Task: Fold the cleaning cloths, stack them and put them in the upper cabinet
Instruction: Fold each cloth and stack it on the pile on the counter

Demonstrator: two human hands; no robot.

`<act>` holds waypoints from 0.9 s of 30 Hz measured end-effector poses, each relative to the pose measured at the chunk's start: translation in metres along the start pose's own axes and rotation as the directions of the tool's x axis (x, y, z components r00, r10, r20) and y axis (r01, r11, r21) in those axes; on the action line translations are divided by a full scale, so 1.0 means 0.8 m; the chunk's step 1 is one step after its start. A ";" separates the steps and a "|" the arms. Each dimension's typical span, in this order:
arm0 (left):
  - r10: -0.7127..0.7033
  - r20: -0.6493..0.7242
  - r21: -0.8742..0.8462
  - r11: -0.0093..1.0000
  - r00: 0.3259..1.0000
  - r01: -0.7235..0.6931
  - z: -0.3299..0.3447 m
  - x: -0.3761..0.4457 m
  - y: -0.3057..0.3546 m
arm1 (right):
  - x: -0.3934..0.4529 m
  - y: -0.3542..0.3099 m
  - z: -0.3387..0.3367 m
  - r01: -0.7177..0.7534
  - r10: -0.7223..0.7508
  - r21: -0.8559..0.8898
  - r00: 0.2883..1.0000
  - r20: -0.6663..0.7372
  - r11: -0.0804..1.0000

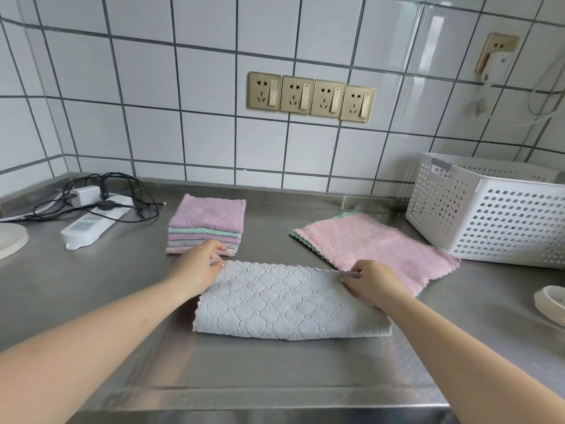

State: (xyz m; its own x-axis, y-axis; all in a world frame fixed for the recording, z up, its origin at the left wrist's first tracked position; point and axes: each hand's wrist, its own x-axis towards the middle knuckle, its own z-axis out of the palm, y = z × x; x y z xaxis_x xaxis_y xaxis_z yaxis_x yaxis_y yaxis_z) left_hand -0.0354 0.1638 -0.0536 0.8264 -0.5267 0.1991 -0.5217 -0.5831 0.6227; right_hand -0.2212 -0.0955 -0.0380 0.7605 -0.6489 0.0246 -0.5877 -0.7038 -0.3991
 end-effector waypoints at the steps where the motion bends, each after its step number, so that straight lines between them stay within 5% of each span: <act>1: 0.004 0.005 0.008 1.000 1.000 -0.004 0.002 0.001 0.001 | 0.001 0.000 0.000 -0.005 0.005 0.005 1.000 0.003 1.000; 8: 0.049 -0.046 0.094 0.995 0.998 -0.044 0.000 0.002 0.007 | -0.002 0.001 0.003 0.022 -0.026 -0.048 0.996 -0.084 0.999; 11: 0.278 -0.128 0.194 0.948 0.952 -0.251 0.006 -0.014 0.023 | -0.015 -0.020 0.005 0.173 -0.203 -0.178 0.964 -0.170 0.969; 14: 0.416 0.041 0.199 0.888 0.909 -0.415 0.033 -0.040 0.053 | -0.035 -0.068 0.033 0.339 -0.354 -0.189 0.934 -0.050 0.922; 18: 0.388 0.274 0.227 0.863 0.880 -0.451 0.081 -0.053 0.065 | -0.058 -0.096 0.089 0.375 -0.364 -0.196 0.927 0.090 0.906; 27: 0.061 0.334 0.484 0.845 0.941 -0.227 0.064 -0.064 0.053 | -0.058 -0.062 0.083 0.351 -0.321 -0.280 0.935 0.148 0.894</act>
State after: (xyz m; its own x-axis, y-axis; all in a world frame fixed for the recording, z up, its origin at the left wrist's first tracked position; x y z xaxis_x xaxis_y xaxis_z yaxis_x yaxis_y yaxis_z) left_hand -0.1105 0.1344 -0.0764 0.6746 -0.7377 -0.0273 -0.7310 -0.6727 0.1146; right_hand -0.2090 -0.0109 -0.0804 0.9409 -0.3382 0.0150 -0.3356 -0.9376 -0.0913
